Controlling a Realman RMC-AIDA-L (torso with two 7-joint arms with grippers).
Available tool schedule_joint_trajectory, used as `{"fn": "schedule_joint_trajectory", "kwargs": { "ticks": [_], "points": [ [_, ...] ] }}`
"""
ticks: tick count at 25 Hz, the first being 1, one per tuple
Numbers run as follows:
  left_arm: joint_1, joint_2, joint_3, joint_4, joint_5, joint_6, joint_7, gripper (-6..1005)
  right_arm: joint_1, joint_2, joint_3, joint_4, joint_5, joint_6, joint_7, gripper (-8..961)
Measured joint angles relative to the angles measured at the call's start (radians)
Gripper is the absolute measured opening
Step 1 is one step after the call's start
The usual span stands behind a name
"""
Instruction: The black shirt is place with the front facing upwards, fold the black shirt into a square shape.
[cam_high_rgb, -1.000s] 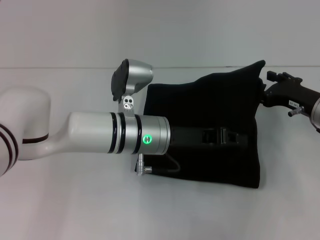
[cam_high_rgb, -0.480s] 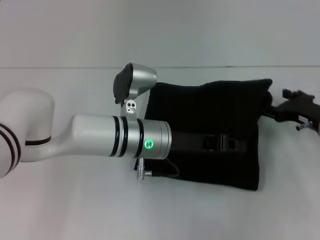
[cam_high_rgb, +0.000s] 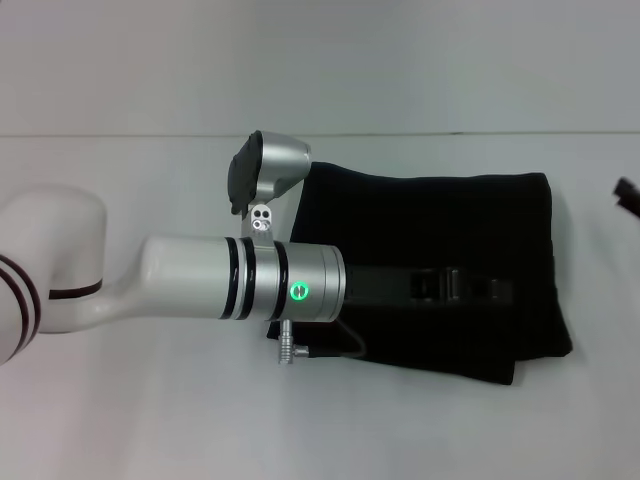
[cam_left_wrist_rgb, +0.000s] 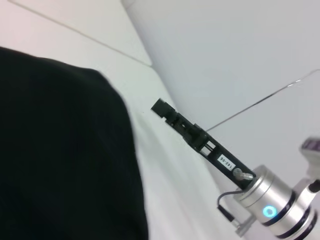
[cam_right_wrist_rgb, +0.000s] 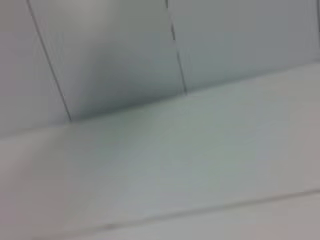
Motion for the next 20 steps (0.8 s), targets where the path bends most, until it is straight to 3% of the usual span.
{"fn": "schedule_joint_trajectory", "kwargs": {
  "ticks": [6, 11, 17, 20],
  "points": [
    [0.034, 0.015, -0.005, 0.054, -0.096, 0.177, -0.019, 275, -0.061, -0.018, -0.007, 0.0, 0.037, -0.242, 0.001, 915],
    [0.135, 0.071, -0.013, 0.155, -0.099, 0.203, -0.133, 511, -0.072, -0.039, -0.068, 0.004, -0.079, -0.455, 0.001, 916],
    [0.225, 0.13, -0.044, 0.15, -0.102, 0.147, -0.191, 775, -0.049, -0.014, -0.093, 0.021, -0.201, -0.45, 0.016, 916],
    [0.236, 0.138, -0.045, 0.15, -0.102, 0.129, -0.199, 865, -0.035, -0.002, -0.096, 0.04, -0.25, -0.396, 0.035, 916]
  ]
}}
